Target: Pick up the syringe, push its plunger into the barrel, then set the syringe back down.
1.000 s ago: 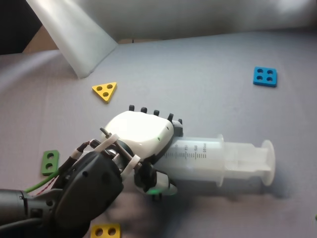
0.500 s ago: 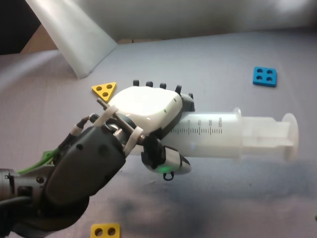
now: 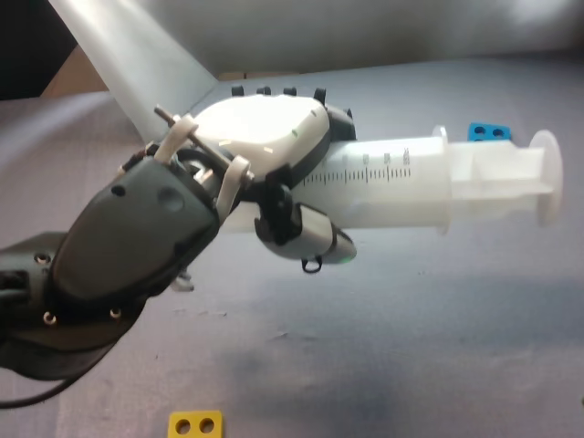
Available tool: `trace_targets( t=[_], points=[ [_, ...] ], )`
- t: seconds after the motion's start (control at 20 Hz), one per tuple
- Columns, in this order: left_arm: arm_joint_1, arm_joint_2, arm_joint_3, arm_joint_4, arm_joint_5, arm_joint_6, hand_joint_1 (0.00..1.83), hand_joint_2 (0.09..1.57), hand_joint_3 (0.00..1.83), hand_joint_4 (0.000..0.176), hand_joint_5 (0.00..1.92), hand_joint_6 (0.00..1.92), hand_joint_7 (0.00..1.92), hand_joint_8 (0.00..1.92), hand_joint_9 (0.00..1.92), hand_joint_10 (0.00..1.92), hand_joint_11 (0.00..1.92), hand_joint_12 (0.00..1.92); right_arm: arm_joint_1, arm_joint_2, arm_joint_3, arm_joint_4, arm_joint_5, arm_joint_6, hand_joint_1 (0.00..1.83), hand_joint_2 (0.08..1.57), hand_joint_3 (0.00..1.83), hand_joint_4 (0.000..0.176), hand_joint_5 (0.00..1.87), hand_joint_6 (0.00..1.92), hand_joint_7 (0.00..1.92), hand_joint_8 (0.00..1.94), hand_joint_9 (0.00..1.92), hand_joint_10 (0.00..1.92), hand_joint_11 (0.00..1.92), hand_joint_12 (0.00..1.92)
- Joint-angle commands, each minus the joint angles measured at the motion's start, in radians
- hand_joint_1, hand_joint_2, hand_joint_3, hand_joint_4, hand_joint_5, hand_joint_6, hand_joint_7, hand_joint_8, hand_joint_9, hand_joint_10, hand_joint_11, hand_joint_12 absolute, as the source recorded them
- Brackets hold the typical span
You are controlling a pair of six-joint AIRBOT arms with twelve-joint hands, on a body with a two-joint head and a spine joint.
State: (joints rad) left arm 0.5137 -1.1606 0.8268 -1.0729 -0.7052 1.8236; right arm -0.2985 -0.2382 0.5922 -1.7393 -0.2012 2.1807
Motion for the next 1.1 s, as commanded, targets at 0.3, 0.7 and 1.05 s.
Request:
trace_targets(
  t=[0.3, 0.7, 1.05],
  points=[
    [-0.053, 0.007, -0.005, 0.044, -0.051, -0.005, 1.21, 1.20, 0.00, 0.000, 0.84, 1.02, 0.81, 1.48, 0.70, 1.12, 0.43, 1.36, -0.106, -0.046, -0.038, -0.009, -0.086, 0.098, 0.00, 1.39, 0.00, 0.000, 0.18, 0.00, 0.14, 0.00, 0.09, 0.00, 0.00, 0.18],
    [-0.049, 0.007, -0.005, 0.044, -0.051, -0.004, 1.22, 1.21, 0.00, 0.000, 0.81, 1.05, 0.81, 1.50, 0.69, 1.17, 0.43, 1.38, -0.120, -0.173, -0.034, -0.007, -0.175, 0.105, 0.00, 1.39, 0.00, 0.000, 0.23, 0.01, 0.18, 0.00, 0.12, 0.01, 0.00, 0.24],
    [-0.047, 0.005, -0.004, 0.051, -0.051, -0.002, 1.22, 1.21, 0.00, 0.000, 0.81, 1.05, 0.82, 1.48, 0.69, 1.18, 0.42, 1.39, -0.120, -0.260, -0.033, -0.005, -0.197, 0.105, 0.00, 1.38, 0.00, 0.000, 0.23, 0.00, 0.19, 0.00, 0.12, 0.00, 0.00, 0.28]
  ],
)
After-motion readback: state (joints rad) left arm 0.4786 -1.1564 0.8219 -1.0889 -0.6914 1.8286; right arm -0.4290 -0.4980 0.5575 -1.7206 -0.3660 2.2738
